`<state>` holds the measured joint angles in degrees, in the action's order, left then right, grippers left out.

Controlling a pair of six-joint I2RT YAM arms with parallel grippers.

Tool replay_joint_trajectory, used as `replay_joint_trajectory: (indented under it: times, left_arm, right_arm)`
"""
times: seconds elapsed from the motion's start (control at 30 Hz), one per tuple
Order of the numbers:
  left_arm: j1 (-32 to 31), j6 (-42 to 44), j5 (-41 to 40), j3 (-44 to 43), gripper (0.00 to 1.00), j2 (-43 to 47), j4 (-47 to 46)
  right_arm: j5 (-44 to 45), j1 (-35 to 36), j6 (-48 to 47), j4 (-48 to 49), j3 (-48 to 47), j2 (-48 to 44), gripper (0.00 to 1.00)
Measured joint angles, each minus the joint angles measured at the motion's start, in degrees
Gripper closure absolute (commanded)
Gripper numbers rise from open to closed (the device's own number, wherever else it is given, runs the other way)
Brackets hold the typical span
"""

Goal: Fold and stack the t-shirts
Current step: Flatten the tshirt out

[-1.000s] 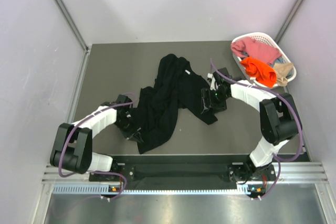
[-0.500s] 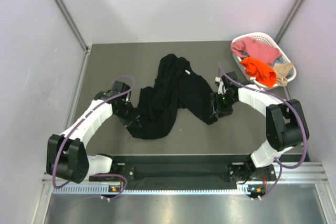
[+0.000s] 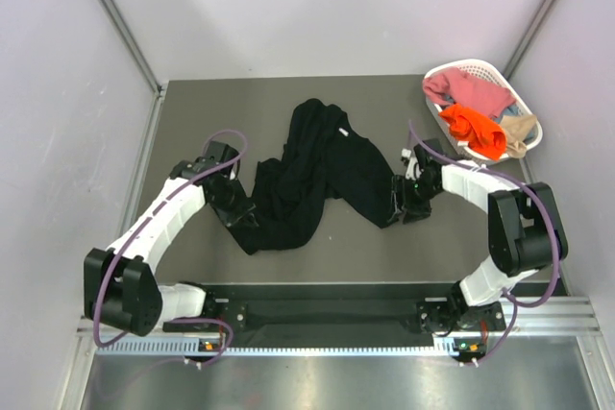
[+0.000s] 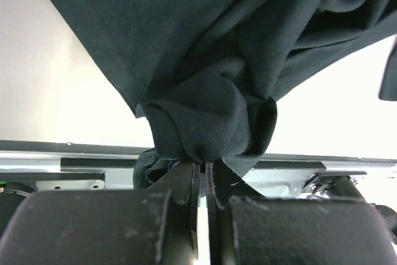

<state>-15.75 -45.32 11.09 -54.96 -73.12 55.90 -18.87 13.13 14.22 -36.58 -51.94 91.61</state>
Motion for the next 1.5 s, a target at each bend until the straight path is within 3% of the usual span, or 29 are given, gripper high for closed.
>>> replay_joint_trajectory:
  times: [0.3, 0.5, 0.7, 0.73, 0.8, 0.87, 1.1, 1.3, 1.5]
  left_arm:
    - [-0.1, 0.3, -1.4, -2.4, 1.0, 0.0, 1.4]
    - [-0.2, 0.5, -2.1, -4.4, 1.0, 0.0, 2.6]
    - [-0.2, 0.5, -3.3, -4.7, 1.0, 0.1, 3.4]
    - [-0.2, 0.5, -3.4, -4.7, 1.0, 0.2, 3.5]
    - [-0.2, 0.5, -3.7, -4.7, 1.0, 0.6, 3.9]
    - [-0.2, 0.5, -4.1, -4.7, 1.0, 1.0, 4.2]
    - [-0.2, 1.6, -6.7, -6.3, 1.0, 1.4, 5.4]
    - [-0.4, 4.3, -14.9, -15.5, 1.0, -0.3, 7.3]
    - [-0.4, 8.3, -25.5, -28.9, 1.0, -4.5, 8.0]
  right_arm:
    - [-4.7, -3.0, 6.3, 4.9, 5.5, -2.6, 0.49]
    - [-6.1, -3.2, 9.7, 8.4, 6.6, -2.6, 0.54]
    - [-5.7, -4.0, 12.0, 11.1, 6.6, -2.4, 0.67]
    - [-5.6, -4.3, 12.4, 11.6, 6.6, -2.2, 0.79]
    - [-5.5, -4.6, 13.0, 12.4, 6.6, -1.4, 0.93]
    - [-5.3, -4.7, 13.7, 12.9, 6.6, -0.7, 1.0]
    - [-4.7, -4.8, 14.1, 12.9, 6.0, 0.0, 1.0]
    - [-1.5, -4.8, 13.9, 11.1, -2.0, -1.2, 1.0]
    - [3.9, -4.8, 13.9, 8.5, -19.8, -3.0, 1.0]
